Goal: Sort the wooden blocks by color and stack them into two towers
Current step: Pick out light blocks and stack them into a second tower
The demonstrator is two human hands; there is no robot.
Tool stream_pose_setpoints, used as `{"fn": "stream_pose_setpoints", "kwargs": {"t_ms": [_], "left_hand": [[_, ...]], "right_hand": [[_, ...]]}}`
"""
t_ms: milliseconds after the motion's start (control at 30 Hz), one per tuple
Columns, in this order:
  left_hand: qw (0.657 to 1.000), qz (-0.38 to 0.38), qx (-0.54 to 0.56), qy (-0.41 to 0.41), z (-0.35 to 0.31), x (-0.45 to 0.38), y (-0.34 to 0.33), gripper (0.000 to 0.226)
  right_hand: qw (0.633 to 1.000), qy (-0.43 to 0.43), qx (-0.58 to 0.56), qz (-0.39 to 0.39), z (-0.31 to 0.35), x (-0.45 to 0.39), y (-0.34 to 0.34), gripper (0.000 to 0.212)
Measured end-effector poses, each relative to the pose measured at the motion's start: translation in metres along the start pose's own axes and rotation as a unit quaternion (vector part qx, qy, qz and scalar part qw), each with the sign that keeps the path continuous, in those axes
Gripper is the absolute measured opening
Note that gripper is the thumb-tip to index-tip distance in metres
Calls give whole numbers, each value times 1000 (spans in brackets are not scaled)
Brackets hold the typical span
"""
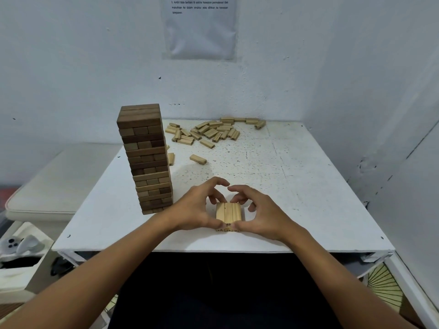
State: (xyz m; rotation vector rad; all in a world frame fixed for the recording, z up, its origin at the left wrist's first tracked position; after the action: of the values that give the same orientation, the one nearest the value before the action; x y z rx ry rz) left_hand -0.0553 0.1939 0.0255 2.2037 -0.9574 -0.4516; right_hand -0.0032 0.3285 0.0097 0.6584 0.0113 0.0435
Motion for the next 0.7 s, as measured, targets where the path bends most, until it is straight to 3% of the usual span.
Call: {"fn": "stream_pose_setpoints", "kwargs": {"t_ms": [500, 700], "left_hand": [[1000, -1, 12, -12, 0, 1, 2, 98], [998, -42, 34, -21, -5, -2, 11, 83]], "right_hand": [[1000, 5, -5, 5, 4, 2, 2, 75], [998, 1, -54, -17, 0, 1, 11, 56]]}}
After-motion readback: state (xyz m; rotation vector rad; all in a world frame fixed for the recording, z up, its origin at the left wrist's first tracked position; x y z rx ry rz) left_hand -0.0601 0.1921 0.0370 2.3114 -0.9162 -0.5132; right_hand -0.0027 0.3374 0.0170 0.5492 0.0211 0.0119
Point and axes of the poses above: each hand's wrist, its own x-axis away from the middle knuckle, its own y-axis out of the back of the hand, z = x × y, the point moved 8 cm from there along -x, towards the middle knuckle, and after that the axes turned 5 degrees about -y, right-handed, at the moved point
